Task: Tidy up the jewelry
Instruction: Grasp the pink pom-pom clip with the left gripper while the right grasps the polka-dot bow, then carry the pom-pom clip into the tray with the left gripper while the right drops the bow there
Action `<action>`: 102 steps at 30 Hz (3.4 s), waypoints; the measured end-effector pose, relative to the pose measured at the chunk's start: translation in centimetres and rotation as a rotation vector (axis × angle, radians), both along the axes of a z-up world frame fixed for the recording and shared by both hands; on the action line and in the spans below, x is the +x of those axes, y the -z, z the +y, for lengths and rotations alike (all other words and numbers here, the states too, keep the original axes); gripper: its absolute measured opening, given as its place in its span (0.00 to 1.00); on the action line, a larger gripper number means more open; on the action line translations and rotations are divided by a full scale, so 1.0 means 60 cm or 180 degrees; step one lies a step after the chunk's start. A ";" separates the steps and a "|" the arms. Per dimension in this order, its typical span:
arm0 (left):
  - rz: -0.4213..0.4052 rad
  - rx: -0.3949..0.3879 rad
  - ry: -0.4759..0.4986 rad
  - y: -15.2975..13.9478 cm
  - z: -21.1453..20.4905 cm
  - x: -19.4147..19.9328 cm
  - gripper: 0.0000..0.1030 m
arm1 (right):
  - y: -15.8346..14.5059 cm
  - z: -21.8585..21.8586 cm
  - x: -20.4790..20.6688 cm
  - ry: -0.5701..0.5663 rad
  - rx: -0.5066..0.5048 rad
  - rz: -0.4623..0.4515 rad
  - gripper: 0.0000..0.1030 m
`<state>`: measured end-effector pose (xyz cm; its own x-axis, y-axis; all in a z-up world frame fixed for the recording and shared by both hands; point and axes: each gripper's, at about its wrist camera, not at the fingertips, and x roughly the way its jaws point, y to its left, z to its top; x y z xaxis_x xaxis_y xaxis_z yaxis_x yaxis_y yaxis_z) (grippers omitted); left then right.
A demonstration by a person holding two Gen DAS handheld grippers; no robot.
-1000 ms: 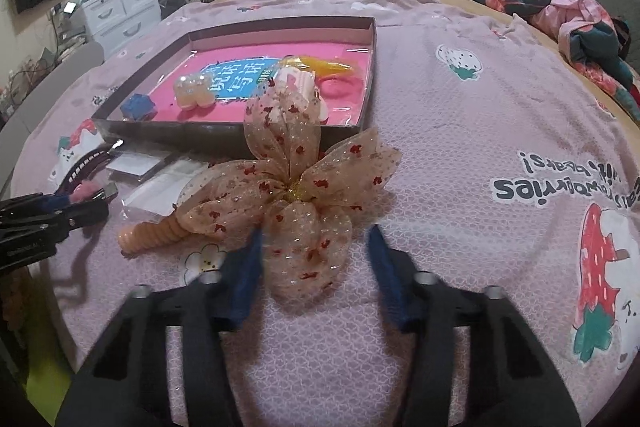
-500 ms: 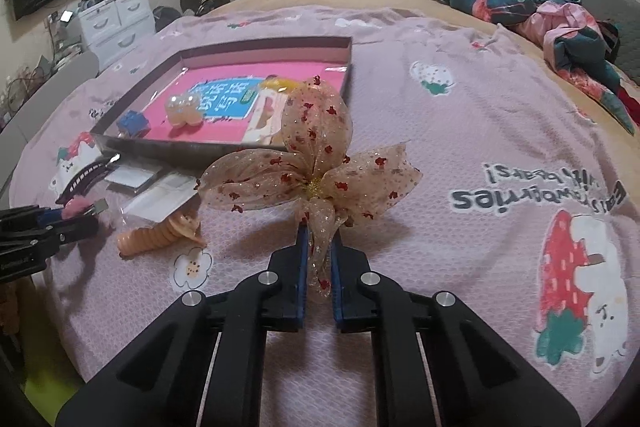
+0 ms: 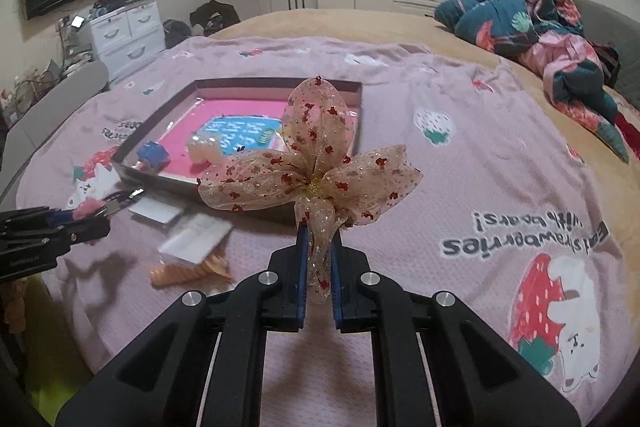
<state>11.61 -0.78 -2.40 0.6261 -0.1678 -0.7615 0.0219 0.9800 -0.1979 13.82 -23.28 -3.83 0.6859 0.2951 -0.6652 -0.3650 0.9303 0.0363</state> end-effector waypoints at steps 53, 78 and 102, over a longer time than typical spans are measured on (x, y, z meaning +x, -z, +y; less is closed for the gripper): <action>-0.0080 -0.0230 -0.0408 -0.012 0.133 0.171 0.25 | 0.000 0.138 0.109 -0.0277 -0.0023 -0.0050 0.09; 0.0237 -0.0052 -0.0258 0.041 0.094 0.259 0.25 | 0.053 0.198 0.136 -0.0532 -0.0224 0.0355 0.13; 0.0215 0.0006 -0.0256 0.040 0.086 0.251 0.39 | 0.020 0.118 0.099 -0.0209 0.0091 0.0312 0.50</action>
